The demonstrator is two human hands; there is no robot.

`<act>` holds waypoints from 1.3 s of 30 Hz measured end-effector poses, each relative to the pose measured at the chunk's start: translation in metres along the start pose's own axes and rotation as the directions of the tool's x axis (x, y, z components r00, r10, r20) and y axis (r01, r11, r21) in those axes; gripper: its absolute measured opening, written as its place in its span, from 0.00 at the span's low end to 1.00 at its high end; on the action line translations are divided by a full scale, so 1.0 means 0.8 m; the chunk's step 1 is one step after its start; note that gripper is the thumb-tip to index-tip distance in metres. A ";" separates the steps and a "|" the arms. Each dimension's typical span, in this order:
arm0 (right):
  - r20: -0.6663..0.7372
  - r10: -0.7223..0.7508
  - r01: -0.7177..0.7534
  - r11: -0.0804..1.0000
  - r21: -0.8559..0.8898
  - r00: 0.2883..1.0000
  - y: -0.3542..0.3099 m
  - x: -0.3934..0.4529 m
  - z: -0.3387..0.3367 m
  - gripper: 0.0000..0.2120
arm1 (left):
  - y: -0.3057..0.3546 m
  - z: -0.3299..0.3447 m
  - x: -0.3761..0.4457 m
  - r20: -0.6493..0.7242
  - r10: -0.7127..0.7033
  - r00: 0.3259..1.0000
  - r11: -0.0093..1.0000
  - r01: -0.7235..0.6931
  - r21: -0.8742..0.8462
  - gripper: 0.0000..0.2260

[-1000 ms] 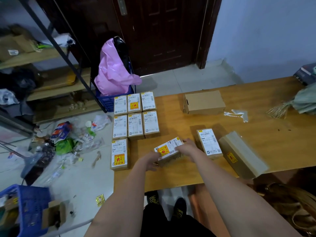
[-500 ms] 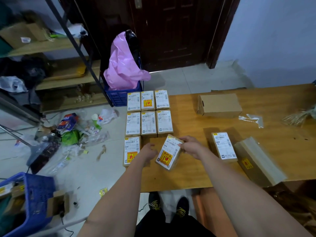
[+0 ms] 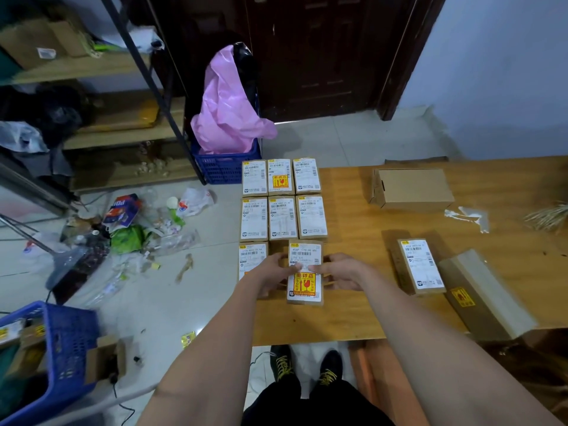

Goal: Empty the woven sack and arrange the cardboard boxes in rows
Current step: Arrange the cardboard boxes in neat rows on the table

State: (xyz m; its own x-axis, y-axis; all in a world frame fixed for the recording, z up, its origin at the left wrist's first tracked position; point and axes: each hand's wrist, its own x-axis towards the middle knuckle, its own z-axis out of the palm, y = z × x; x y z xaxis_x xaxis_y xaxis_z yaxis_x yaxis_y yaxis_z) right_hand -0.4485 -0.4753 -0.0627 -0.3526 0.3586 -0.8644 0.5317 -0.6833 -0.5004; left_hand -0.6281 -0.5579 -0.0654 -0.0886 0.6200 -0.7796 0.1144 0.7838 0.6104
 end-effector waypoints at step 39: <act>-0.416 -0.052 -0.101 0.936 -0.337 0.908 -0.019 0.095 0.077 0.27 | -0.061 -0.092 0.050 -0.313 -0.049 0.948 0.995 0.074 0.067 0.22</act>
State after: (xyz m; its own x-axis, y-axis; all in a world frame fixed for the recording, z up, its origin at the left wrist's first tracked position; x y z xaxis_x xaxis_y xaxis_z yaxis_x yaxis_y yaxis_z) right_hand -0.5309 -0.4766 -0.1176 -0.0274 0.6255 -0.7797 0.7931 -0.4612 -0.3979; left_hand -0.7100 -0.5686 -0.1161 -0.3996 0.5602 -0.7255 0.1736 0.8234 0.5402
